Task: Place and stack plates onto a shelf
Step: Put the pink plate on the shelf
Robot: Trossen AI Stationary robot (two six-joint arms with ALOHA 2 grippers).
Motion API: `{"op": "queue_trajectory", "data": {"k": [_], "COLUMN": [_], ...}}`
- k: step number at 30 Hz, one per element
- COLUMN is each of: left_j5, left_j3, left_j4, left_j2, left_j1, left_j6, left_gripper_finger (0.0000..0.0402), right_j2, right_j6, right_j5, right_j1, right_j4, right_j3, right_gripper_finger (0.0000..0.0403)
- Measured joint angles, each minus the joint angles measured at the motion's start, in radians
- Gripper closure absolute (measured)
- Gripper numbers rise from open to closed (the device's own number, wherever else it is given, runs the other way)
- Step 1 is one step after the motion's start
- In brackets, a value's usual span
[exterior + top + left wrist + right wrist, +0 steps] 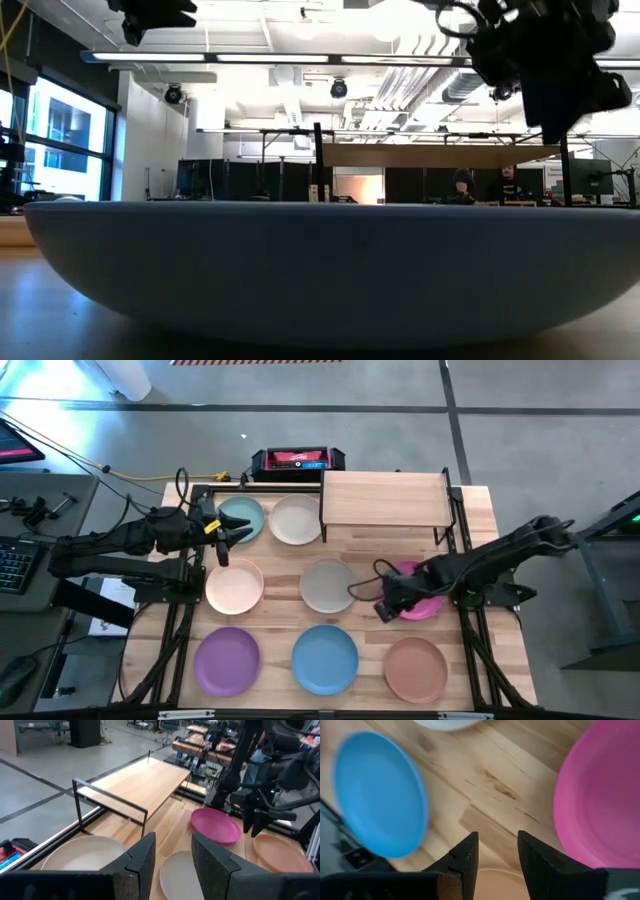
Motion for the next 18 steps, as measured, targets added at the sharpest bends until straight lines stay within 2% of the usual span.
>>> {"op": "queue_trajectory", "data": {"k": [9, 18], "left_j5": [0.007, 0.032], "left_j3": [0.0, 0.0], "left_j4": [-0.043, -0.046], "left_j2": [0.042, 0.095], "left_j1": [0.0, 0.0], "left_j6": [0.0, 0.001], "left_gripper_finger": [0.0284, 0.0284], "right_j2": [0.117, 0.129], "right_j6": [0.001, 0.04], "right_j5": [0.022, 0.088], "right_j1": [0.007, 0.007], "right_j4": [-0.015, -0.09], "right_j3": [0.0, -0.001], "right_gripper_finger": [0.0284, 0.0284]}}
